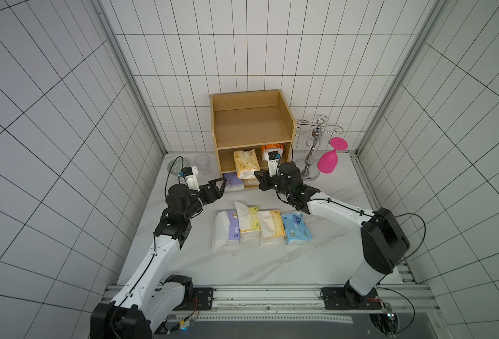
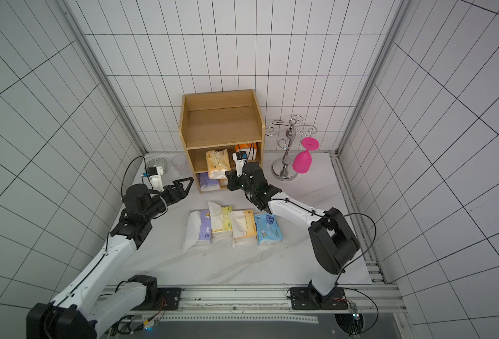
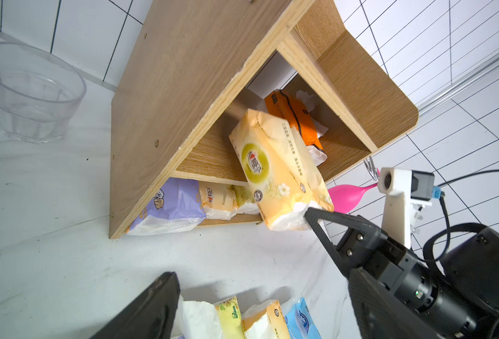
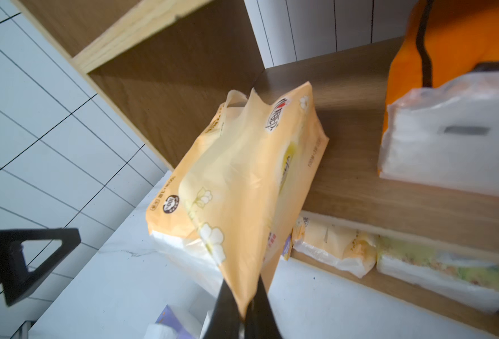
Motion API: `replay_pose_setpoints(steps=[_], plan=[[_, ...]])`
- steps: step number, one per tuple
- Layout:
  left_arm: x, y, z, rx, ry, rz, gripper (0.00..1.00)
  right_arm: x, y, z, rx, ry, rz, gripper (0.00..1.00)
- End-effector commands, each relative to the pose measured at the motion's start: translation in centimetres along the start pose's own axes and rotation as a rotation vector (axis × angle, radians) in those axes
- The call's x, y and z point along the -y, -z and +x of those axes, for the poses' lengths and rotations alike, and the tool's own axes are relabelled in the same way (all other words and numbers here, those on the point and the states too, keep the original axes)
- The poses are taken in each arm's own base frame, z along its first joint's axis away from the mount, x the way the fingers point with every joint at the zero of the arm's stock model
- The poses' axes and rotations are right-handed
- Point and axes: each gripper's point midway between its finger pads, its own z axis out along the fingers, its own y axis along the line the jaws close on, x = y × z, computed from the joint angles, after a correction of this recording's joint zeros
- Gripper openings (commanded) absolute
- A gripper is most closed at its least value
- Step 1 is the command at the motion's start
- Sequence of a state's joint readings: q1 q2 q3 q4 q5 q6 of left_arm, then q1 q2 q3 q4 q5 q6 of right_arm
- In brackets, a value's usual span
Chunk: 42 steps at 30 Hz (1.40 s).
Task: Remove the tissue boxes from the shelf
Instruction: Pick up a box of tissues from the shelf, then place the box of tissues at the center of the board.
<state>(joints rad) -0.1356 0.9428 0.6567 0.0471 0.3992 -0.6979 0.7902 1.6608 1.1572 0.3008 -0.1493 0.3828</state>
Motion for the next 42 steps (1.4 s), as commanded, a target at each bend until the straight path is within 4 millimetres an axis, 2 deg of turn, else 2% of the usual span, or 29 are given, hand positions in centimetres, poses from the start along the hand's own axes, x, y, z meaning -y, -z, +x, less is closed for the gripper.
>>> replay_pose_setpoints(steps=[1, 5, 10, 15, 20, 25, 30, 34, 35, 36, 37, 38, 39, 42], plan=[[0.2, 1.1, 0.0, 0.024, 0.017, -0.010, 0.94, -0.3, 2.4, 2.2, -0.037, 0.006, 0.006, 0.00], [1.2, 2.0, 0.4, 0.031, 0.008, -0.007, 0.94, 0.6, 5.1, 4.6, -0.073, -0.006, 0.042, 0.00], [2.5, 1.9, 2.1, 0.012, -0.025, -0.007, 0.94, 2.7, 8.6, 7.7, -0.142, -0.002, 0.129, 0.00], [3.9, 0.8, 3.7, -0.017, -0.053, -0.004, 0.94, 6.7, 11.9, 9.3, -0.187, -0.085, 0.194, 0.00], [5.8, -0.3, 4.9, -0.040, -0.096, 0.007, 0.94, 10.6, 15.4, 9.4, -0.177, -0.158, 0.275, 0.00], [6.3, -1.1, 5.4, -0.053, -0.110, 0.011, 0.94, 13.7, 18.5, 10.3, -0.170, -0.239, 0.365, 0.00], [6.4, -1.5, 5.7, -0.064, -0.117, 0.018, 0.94, 16.9, 21.2, 13.3, -0.192, -0.338, 0.497, 0.00], [6.7, -1.5, 5.7, -0.071, -0.132, 0.027, 0.94, 18.3, 22.5, 15.4, -0.213, -0.403, 0.555, 0.00], [6.6, -1.5, 5.7, -0.072, -0.138, 0.028, 0.94, 18.4, 22.7, 15.8, -0.218, -0.409, 0.563, 0.03], [6.6, -1.4, 5.7, -0.072, -0.142, 0.027, 0.94, 18.5, 23.0, 16.1, -0.224, -0.419, 0.582, 0.14], [6.6, -1.4, 5.7, -0.071, -0.146, 0.026, 0.94, 18.7, 23.3, 16.3, -0.224, -0.424, 0.603, 0.25], [6.5, -1.4, 5.8, -0.072, -0.151, 0.024, 0.94, 18.9, 23.7, 16.4, -0.223, -0.428, 0.626, 0.42], [6.4, -1.4, 5.8, -0.071, -0.155, 0.022, 0.94, 19.3, 24.3, 16.4, -0.220, -0.435, 0.664, 0.53], [6.2, -1.2, 5.6, -0.056, -0.168, 0.015, 0.95, 19.9, 26.0, 15.9, -0.195, -0.436, 0.755, 0.66]])
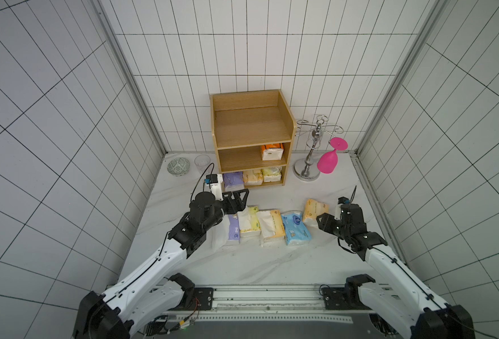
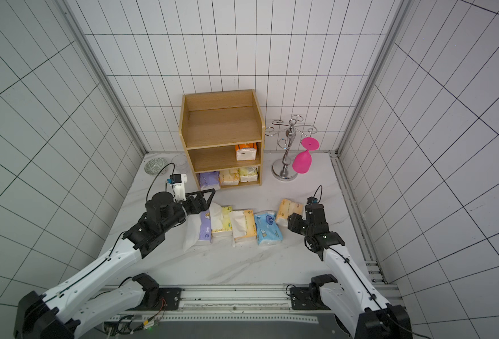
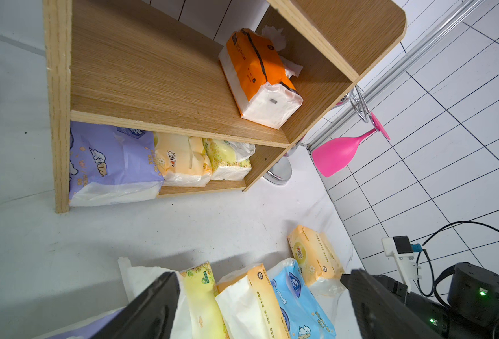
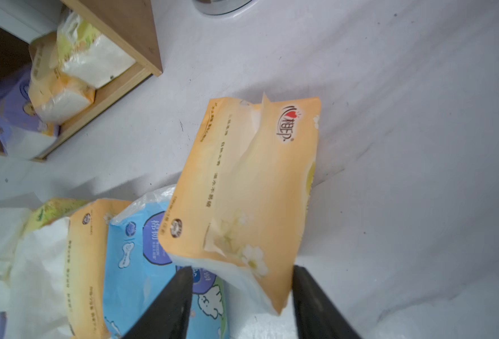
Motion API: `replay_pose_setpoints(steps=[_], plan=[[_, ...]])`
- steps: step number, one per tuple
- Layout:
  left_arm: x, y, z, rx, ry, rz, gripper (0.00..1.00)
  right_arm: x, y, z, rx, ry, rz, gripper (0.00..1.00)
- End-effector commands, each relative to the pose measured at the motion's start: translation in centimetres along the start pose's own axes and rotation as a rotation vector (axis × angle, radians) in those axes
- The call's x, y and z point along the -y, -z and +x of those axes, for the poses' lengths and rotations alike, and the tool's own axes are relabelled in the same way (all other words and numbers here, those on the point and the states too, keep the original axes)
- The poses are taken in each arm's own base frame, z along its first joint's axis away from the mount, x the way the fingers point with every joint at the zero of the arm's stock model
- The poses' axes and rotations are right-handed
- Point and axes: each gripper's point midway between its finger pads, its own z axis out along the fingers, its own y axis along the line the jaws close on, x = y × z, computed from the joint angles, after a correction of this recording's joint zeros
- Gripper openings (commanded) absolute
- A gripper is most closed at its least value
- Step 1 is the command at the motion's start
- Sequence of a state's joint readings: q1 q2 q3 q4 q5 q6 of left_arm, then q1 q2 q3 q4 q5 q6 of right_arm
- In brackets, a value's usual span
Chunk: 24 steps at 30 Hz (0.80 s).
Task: Remove the tissue boxes from the shelf
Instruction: Place the box of tissues at the center of the board.
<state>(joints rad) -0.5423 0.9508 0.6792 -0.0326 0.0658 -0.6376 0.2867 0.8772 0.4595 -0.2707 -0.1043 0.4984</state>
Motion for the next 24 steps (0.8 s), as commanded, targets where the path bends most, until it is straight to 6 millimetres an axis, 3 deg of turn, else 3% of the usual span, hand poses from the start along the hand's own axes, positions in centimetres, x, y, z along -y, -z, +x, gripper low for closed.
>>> replay_pose_setpoints(steps=[1, 6, 11, 17, 24], plan=[[0.7, 0.6, -1.5, 0.055, -0.040, 0.013, 0.95, 2.5, 1.4, -0.4, 0.041, -0.049, 0.131, 0.68], [0.4, 1.2, -2.1, 0.088, -0.052, -0.004, 0.95, 0.8, 2.8, -3.8, 0.117, -0.016, 0.103, 0.73], [0.4, 1.1, -2.2, 0.082, -0.049, -0.002, 0.95, -1.2, -0.6, -5.1, -0.013, 0.049, 0.079, 0.69], [-0.6, 0.7, -2.2, 0.071, -0.020, -0.017, 0.95, -2.4, -5.6, -3.2, -0.148, 0.094, 0.065, 0.61], [-2.4, 1.3, -3.5, 0.103, -0.011, -0.061, 0.95, -1.5, -6.9, 0.9, -0.224, 0.173, 0.150, 0.46]])
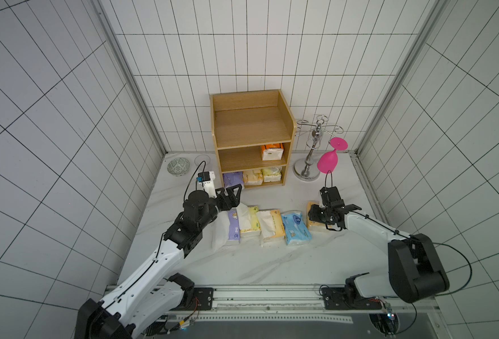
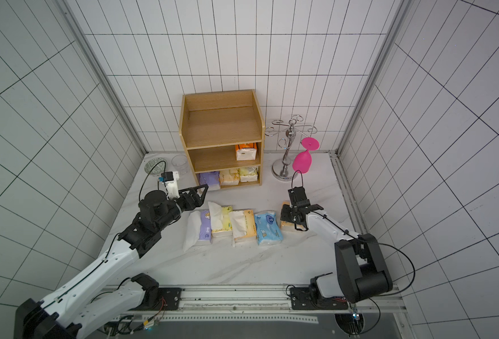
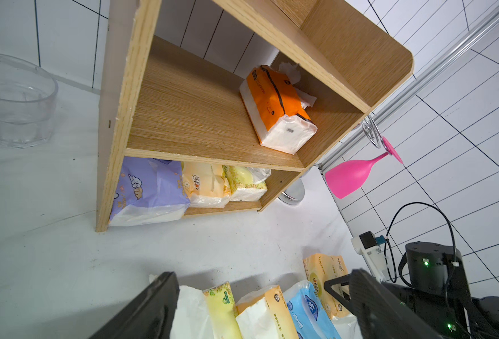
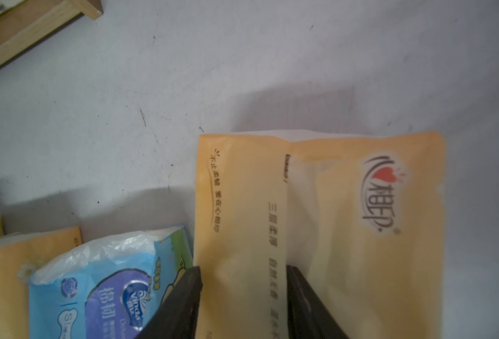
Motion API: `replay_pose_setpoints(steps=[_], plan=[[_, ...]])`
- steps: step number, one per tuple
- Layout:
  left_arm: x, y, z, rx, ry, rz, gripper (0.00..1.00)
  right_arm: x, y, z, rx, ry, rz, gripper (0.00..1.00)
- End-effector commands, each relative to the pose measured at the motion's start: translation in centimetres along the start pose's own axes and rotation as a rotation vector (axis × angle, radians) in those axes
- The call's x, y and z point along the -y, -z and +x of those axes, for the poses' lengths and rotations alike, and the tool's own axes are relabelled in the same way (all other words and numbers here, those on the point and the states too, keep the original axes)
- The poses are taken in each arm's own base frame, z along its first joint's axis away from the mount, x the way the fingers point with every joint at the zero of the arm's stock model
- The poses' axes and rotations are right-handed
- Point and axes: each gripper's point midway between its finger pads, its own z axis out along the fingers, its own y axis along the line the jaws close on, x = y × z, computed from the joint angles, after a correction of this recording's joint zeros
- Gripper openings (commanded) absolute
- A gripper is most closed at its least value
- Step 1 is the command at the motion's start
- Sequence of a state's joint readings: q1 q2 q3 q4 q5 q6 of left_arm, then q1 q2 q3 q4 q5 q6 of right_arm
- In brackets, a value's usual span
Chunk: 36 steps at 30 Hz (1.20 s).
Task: Remove the tissue boxes from the shelf
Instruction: Place the box of tissues at the center of the board.
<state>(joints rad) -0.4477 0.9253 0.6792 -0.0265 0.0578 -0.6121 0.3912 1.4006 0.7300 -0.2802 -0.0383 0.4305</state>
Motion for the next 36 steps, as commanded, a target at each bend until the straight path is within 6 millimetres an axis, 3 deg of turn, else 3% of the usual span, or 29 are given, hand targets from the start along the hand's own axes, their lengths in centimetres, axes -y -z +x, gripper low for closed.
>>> replay_pose_setpoints(steps=[1, 6, 11, 14, 16, 18, 22, 26, 30, 36], plan=[[-0.6, 0.4, -1.2, 0.026, -0.005, -0.014, 0.95, 0.5, -0.2, 1.3, 0.004, 0.032, 0.043, 0.44], [-2.2, 0.9, -3.8, 0.069, 0.000, -0.052, 0.95, 1.1, 0.2, 3.9, -0.012, 0.022, 0.047, 0.34], [-2.9, 0.3, -6.3, 0.105, -0.008, -0.071, 0.95, 0.7, 2.0, 4.3, 0.012, 0.021, 0.043, 0.27], [-3.1, -0.7, -7.3, 0.113, -0.013, -0.066, 0.95, 0.7, 3.4, 4.1, 0.028, 0.016, 0.045, 0.29], [-2.9, -1.5, -7.7, 0.106, -0.020, -0.050, 0.95, 0.5, 5.0, 3.3, 0.058, 0.010, 0.044, 0.43], [-2.2, -2.0, -8.3, 0.109, -0.034, -0.019, 0.95, -0.2, 7.1, 1.6, 0.124, -0.012, 0.016, 0.56], [-1.8, -2.8, -9.7, 0.166, -0.065, 0.000, 0.95, -4.5, 12.3, -3.3, 0.325, -0.073, -0.190, 0.57], [-2.4, -4.1, -11.3, 0.222, -0.104, -0.030, 0.95, -9.5, 15.8, -7.8, 0.474, -0.089, -0.394, 0.56], [-2.9, -6.2, -12.3, 0.224, -0.107, -0.021, 0.95, -13.1, 16.7, -11.5, 0.533, -0.110, -0.496, 0.56], [-3.0, -8.3, -12.9, 0.236, -0.126, 0.013, 0.95, -16.8, 15.5, -15.6, 0.597, -0.179, -0.596, 0.57]])
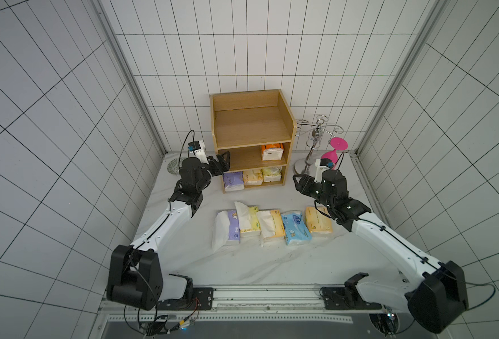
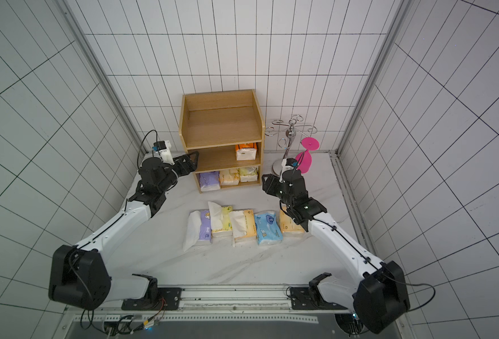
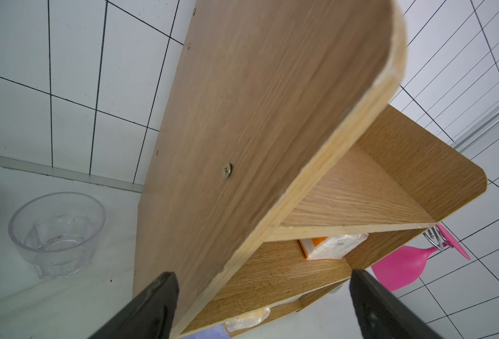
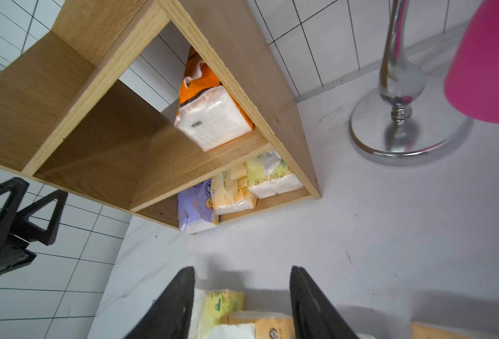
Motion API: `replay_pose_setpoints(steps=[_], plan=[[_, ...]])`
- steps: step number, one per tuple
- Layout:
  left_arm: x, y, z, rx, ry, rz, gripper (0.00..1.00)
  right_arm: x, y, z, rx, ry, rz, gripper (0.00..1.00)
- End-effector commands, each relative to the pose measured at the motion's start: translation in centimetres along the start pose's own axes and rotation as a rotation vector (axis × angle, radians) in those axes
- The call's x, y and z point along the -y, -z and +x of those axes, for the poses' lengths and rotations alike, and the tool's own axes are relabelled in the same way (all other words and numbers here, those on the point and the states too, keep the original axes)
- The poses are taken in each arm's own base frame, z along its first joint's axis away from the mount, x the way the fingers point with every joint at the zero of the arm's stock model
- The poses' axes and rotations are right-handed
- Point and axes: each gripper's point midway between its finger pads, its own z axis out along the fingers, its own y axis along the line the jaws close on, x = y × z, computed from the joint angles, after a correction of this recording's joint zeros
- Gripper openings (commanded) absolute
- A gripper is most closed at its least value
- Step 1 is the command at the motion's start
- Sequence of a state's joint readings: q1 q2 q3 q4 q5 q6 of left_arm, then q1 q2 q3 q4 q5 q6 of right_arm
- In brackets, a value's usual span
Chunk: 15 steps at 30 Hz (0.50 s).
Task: Remove the tissue boxes from the shelf
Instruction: Place the box of tissues at the center of the board, then adjust the shelf at the center of the board.
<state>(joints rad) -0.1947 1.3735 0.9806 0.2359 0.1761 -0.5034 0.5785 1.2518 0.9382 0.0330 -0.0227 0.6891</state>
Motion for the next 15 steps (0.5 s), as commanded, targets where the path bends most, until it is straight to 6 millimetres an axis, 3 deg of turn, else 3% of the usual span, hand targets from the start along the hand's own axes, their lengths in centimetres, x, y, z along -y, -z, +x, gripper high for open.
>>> replay_pose_setpoints(steps=[1, 7, 15], plan=[[1.6, -0.6, -2.1, 0.065, -0.043, 0.078, 0.95, -3.8, -1.5, -3.3, 0.114, -0.070, -0.135, 0.57], [3.3, -1.1, -1.4, 0.029, -0.046, 0.174, 0.94, -4.4, -4.3, -3.6, 0.139, -0.097, -0.160, 0.57], [6.5, -0.2, 0.9, -0.003, -0.100, 0.274, 0.94, -4.2, -5.3, -2.9, 0.129, -0.090, -0.158, 0.57]])
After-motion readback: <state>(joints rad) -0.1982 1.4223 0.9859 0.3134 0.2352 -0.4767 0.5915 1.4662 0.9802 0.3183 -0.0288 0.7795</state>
